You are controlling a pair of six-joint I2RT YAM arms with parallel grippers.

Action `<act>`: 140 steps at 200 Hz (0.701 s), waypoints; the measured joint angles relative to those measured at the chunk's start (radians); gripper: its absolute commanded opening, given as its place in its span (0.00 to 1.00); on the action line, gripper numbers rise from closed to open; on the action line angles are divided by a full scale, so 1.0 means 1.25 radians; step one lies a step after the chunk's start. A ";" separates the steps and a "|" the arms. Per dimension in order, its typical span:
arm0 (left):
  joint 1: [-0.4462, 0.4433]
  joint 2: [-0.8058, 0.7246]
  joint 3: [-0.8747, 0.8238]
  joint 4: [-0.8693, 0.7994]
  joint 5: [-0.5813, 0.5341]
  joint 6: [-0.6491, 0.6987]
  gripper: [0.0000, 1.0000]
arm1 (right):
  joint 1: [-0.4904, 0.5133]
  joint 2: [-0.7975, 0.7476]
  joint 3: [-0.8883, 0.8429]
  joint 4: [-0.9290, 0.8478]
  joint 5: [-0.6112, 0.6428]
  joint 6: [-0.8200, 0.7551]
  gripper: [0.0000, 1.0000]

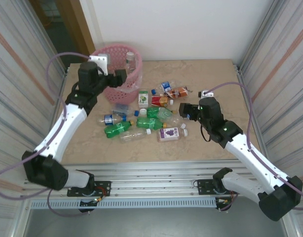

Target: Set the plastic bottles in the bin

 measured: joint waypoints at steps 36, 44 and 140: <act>-0.109 -0.155 -0.161 -0.033 -0.088 0.023 0.85 | -0.063 0.054 0.002 -0.045 -0.011 0.061 0.98; -0.128 -0.181 -0.187 -0.053 -0.110 0.022 0.85 | -0.074 0.062 0.002 -0.052 -0.016 0.073 0.98; -0.342 -0.170 -0.312 -0.274 -0.278 0.038 0.85 | -0.111 0.110 0.037 -0.097 -0.050 0.137 0.98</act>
